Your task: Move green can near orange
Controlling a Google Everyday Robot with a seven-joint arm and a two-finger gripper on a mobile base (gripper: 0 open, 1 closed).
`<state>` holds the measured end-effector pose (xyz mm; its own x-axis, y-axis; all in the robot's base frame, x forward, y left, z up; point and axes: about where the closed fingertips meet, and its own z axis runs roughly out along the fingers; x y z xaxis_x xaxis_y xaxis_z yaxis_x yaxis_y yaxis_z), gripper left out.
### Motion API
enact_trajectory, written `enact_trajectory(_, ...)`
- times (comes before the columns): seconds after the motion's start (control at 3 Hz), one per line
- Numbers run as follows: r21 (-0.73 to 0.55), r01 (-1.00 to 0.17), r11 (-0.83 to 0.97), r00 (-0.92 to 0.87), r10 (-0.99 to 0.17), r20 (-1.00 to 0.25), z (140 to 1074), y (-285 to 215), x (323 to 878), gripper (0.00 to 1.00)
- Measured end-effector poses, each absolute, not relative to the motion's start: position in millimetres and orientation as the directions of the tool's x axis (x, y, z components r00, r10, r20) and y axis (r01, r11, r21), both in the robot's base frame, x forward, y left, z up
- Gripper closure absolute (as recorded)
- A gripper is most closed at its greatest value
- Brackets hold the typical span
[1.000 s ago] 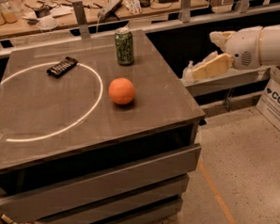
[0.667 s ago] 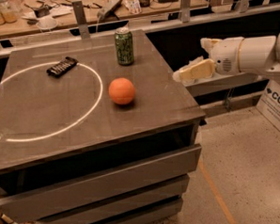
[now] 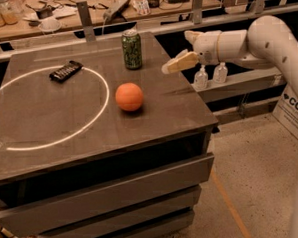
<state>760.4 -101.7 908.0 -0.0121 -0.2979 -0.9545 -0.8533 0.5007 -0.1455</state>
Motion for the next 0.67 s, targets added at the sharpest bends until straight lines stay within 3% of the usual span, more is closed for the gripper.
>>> enact_trajectory(0.67, -0.194, -0.932, 0.307, 0.112, -0.267, -0.957, 934.5, -22.9, 801.6, 0.00)
